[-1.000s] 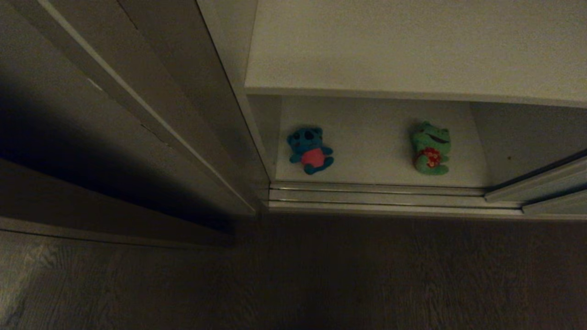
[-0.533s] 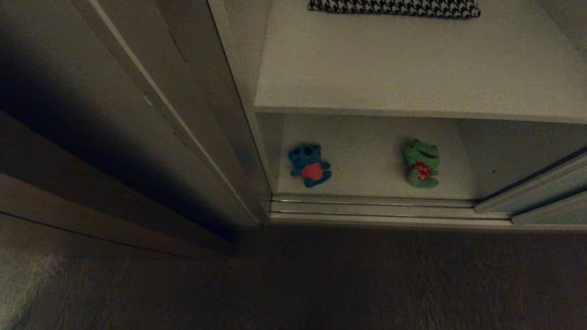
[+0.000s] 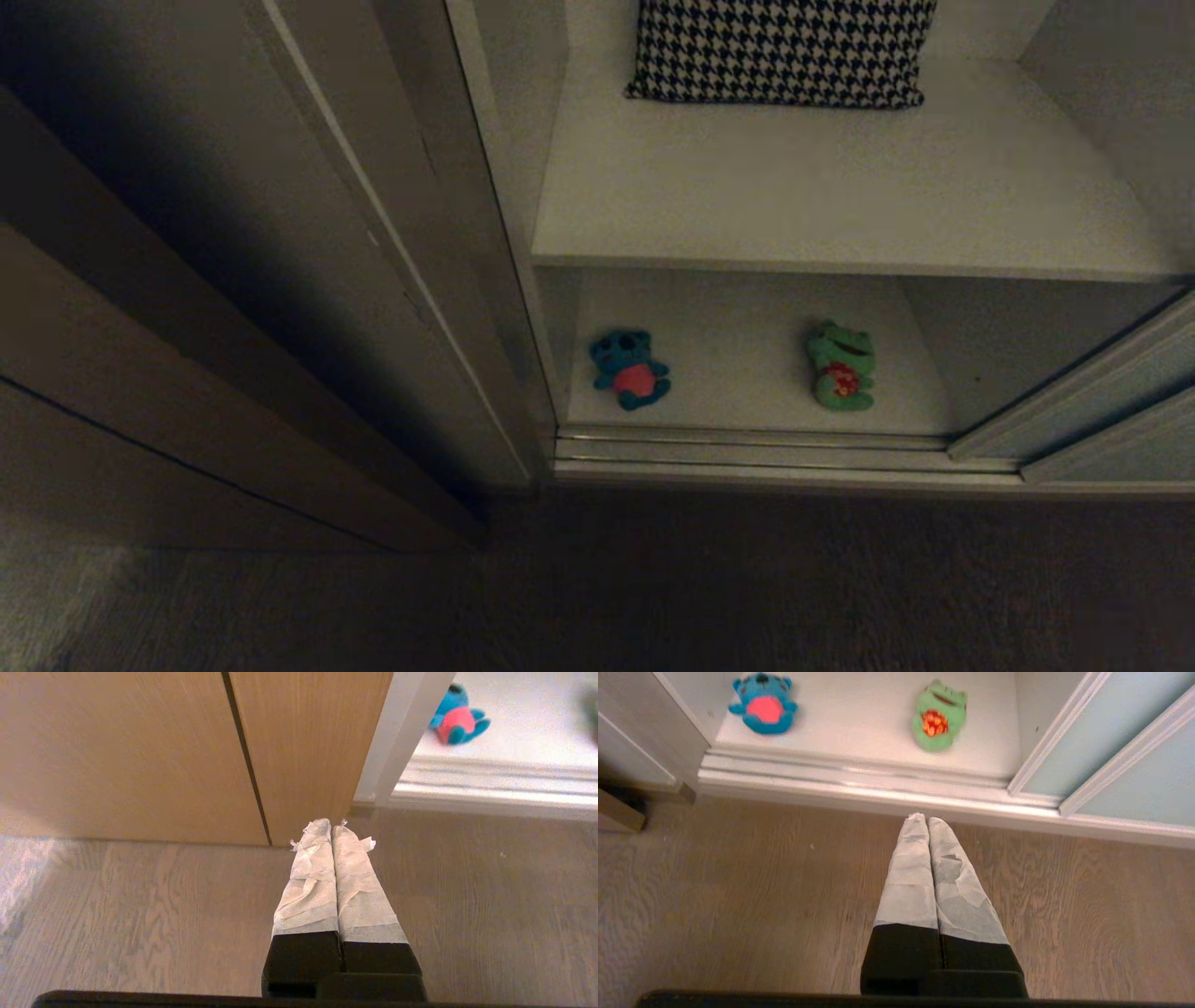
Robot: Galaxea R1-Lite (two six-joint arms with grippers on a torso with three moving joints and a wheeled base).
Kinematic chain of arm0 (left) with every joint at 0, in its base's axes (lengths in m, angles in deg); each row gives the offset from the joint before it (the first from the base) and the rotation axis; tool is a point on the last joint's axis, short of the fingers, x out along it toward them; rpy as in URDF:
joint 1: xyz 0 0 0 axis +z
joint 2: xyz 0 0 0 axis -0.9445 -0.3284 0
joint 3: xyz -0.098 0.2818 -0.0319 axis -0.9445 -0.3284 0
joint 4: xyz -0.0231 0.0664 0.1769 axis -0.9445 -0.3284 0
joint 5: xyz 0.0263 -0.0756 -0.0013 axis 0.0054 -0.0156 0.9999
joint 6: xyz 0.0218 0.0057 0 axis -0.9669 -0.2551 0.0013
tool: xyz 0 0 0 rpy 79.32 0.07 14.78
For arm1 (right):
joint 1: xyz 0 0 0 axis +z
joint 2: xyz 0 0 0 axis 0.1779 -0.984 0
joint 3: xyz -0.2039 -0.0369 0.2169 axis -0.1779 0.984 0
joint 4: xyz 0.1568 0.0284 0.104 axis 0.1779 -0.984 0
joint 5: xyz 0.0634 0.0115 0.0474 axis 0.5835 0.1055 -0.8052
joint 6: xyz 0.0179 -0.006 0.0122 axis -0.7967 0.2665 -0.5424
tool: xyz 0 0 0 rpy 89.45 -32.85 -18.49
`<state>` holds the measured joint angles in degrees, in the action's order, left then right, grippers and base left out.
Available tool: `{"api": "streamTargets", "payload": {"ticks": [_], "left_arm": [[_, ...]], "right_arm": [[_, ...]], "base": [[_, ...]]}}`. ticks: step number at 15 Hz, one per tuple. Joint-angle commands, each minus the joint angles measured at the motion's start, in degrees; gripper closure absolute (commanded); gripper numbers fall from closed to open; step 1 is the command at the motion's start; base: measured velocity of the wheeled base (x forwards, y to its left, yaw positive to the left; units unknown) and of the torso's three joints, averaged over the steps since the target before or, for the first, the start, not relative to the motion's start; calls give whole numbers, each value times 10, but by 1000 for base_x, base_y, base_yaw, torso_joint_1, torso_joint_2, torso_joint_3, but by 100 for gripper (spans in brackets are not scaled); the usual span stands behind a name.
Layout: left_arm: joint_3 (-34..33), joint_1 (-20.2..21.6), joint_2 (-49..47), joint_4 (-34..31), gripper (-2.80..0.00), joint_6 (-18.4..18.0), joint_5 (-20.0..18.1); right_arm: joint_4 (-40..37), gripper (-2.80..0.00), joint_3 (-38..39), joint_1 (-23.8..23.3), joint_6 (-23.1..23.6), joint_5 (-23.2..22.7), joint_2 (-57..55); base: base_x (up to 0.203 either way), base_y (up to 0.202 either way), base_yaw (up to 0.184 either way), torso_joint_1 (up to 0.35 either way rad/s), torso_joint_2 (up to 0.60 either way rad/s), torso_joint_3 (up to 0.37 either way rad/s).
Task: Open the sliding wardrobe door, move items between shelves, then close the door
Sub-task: Close the door
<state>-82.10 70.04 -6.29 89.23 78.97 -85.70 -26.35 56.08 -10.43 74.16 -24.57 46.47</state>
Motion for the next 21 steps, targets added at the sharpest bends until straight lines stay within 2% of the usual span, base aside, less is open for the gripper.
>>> {"api": "streamTargets", "payload": {"ticks": [1, 5, 21], "left_arm": [[0, 0, -1, 0, 0, 0, 0], [0, 0, -1, 0, 0, 0, 0], [0, 0, -1, 0, 0, 0, 0]], "right_arm": [[0, 0, 0, 0, 1, 0, -2], [0, 0, 0, 0, 1, 0, -2], [0, 0, 0, 0, 1, 0, -2]], "base": [[0, 0, 0, 7, 2, 207], [0, 0, 0, 1, 3, 189], [0, 0, 0, 1, 1, 16]]}}
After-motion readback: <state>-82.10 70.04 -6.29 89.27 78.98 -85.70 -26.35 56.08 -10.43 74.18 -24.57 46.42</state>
